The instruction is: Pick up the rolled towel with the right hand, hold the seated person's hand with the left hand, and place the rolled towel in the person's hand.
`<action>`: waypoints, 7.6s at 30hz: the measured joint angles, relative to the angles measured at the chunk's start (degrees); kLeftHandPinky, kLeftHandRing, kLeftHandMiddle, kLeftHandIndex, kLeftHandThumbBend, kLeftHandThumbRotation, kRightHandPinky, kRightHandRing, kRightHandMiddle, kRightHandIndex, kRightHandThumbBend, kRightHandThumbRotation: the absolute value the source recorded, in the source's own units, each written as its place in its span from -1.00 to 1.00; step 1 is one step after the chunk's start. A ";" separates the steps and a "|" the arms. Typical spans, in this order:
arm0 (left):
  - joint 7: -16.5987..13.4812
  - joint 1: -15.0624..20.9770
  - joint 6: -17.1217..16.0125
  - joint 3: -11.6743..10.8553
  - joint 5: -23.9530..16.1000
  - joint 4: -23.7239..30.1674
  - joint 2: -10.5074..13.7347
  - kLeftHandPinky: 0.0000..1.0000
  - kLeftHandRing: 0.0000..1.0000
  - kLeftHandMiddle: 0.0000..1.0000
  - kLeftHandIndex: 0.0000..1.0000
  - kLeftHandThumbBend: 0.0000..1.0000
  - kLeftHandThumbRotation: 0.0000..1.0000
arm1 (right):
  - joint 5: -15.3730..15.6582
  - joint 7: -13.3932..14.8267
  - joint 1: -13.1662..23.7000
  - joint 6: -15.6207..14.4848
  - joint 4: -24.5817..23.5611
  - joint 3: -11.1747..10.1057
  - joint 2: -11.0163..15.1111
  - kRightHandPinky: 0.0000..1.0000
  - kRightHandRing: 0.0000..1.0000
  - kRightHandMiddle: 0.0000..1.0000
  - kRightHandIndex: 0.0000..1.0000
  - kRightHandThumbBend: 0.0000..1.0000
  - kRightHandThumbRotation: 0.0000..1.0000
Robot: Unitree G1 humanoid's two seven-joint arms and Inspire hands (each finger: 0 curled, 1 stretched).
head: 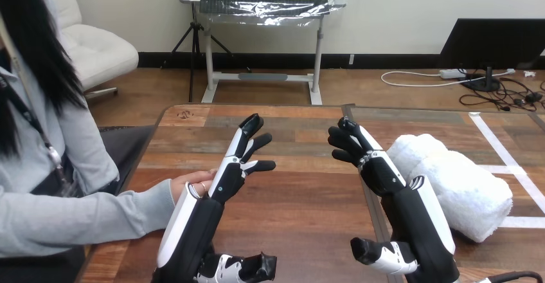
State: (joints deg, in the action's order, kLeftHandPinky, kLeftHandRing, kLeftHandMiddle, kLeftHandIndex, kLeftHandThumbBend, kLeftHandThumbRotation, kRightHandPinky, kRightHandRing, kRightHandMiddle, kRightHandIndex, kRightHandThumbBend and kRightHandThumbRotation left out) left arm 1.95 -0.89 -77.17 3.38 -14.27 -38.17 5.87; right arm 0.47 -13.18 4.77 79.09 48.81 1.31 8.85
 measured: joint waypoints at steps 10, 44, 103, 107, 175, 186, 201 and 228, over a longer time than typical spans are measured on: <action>-0.04 0.00 -0.01 0.18 0.30 0.00 0.06 0.57 0.85 0.98 1.00 1.00 0.78 | 0.12 0.38 0.00 -0.03 0.01 -0.01 0.00 0.69 0.78 0.81 0.89 1.00 0.66; -1.01 0.00 -0.03 0.32 -0.82 0.00 0.02 0.51 0.82 0.96 1.00 1.00 0.76 | 3.03 3.42 0.00 -0.01 0.09 -0.44 0.07 0.64 0.74 0.78 0.87 0.98 0.64; -1.08 0.04 -0.03 2.29 0.09 -0.02 -0.44 0.49 0.82 0.96 1.00 1.00 0.71 | 14.78 15.67 1.82 -7.23 -1.91 -7.48 2.68 0.67 0.77 0.82 0.84 1.00 0.46; -1.20 0.08 -0.03 2.27 -0.10 -0.02 -0.48 0.48 0.82 0.96 1.00 1.00 0.71 | 16.18 17.37 3.07 -9.70 -2.38 -8.32 4.25 0.71 0.79 0.84 0.87 1.00 0.46; -2.99 1.00 -0.62 2.52 0.10 -0.27 -1.37 0.53 0.85 0.99 1.00 1.00 0.67 | 15.82 20.49 25.65 -48.23 4.32 -8.44 21.85 0.59 0.78 0.81 0.90 1.00 0.65; -3.02 1.00 -0.60 2.46 -0.26 -0.27 -1.43 0.53 0.84 0.97 1.00 1.00 0.67 | 17.22 20.54 30.45 -51.63 11.70 -5.60 22.43 0.53 0.71 0.81 0.88 1.00 0.49; -2.99 0.99 -0.63 2.52 0.12 -0.25 -1.48 0.49 0.81 0.96 1.00 1.00 0.68 | 17.74 19.58 33.94 -59.15 20.11 -1.76 22.36 0.56 0.73 0.81 0.84 1.00 0.25; -2.59 0.85 -0.72 2.55 0.48 0.60 -1.27 0.54 0.87 0.99 1.00 1.00 0.68 | 18.86 17.42 34.47 -70.80 26.78 1.93 22.20 0.01 0.30 0.33 0.85 0.95 0.21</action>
State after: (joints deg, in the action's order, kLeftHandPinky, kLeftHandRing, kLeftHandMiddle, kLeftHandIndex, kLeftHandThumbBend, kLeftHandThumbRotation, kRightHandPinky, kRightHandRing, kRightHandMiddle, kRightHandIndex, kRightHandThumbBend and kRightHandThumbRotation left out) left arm -0.64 -0.04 -77.89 5.93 -13.80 -37.57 4.60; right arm 19.33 4.24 39.24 8.30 75.59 3.24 31.05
